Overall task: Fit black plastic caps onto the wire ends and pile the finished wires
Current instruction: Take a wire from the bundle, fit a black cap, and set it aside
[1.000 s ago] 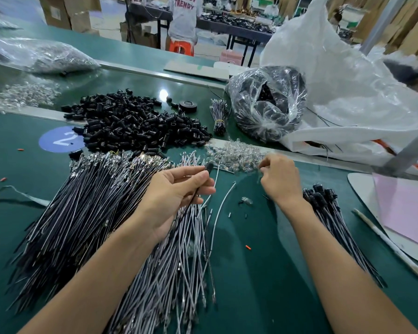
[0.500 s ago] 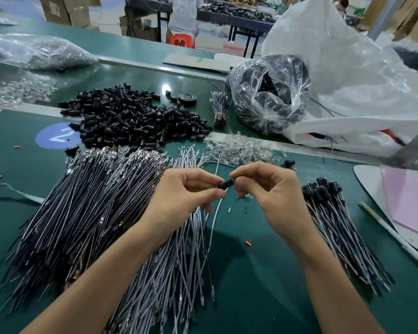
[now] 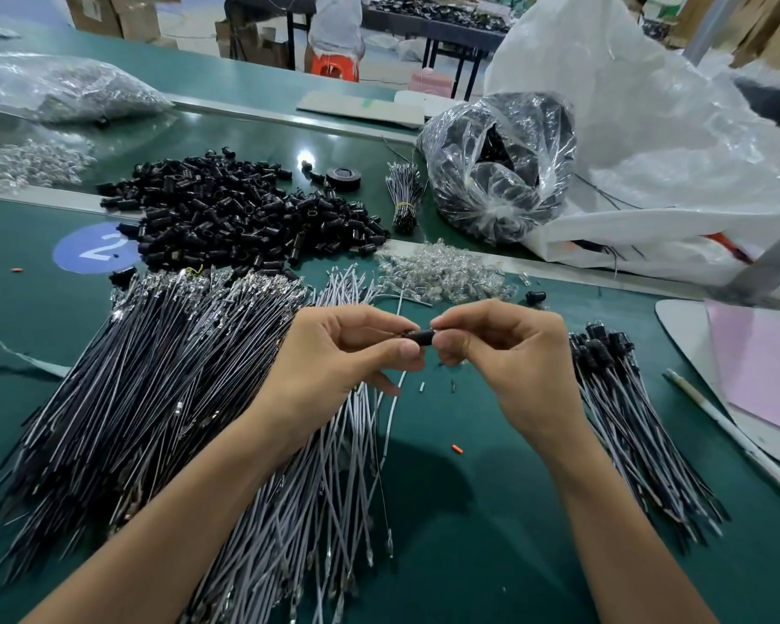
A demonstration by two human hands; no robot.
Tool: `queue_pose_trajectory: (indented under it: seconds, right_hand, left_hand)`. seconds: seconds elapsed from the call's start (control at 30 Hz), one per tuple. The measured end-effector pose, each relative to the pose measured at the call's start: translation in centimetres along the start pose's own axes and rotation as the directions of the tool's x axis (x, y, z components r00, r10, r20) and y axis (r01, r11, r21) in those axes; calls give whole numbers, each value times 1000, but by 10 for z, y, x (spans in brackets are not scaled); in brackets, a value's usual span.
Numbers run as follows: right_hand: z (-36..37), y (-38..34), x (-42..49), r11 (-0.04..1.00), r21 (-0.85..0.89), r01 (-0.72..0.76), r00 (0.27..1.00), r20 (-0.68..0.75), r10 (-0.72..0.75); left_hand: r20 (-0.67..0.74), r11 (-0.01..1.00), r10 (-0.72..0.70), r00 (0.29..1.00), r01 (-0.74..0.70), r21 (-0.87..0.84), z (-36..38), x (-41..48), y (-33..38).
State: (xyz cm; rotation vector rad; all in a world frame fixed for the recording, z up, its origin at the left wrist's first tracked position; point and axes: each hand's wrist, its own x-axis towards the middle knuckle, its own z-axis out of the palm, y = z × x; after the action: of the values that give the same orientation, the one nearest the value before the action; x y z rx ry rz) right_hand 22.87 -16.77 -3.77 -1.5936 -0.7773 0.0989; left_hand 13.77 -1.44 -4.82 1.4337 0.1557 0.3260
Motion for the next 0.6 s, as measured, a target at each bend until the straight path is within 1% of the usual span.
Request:
queue_pose_trajectory:
  seconds: [0.07,0.23,0.4,0.6]
  right_hand:
    - [-1,0,-1,1000,-15,16,1000,10,-16]
    - [-2,1,-1,1000,3,5,998,61,-5]
    - [-5,4,-2,1000,22,-13,996,94,11]
    - [0,7,-3,999,30,-19,997,76,17]
  left_hand:
    - [6,999,-13,1000,13,-33,0,0,1]
    - [-22,999,-8,1000,8,-33,-2,1,1]
    - [48,1000,-6,999,6,4,-2,-1,1]
    - [1,999,37,999,-37,17,-1,1,0]
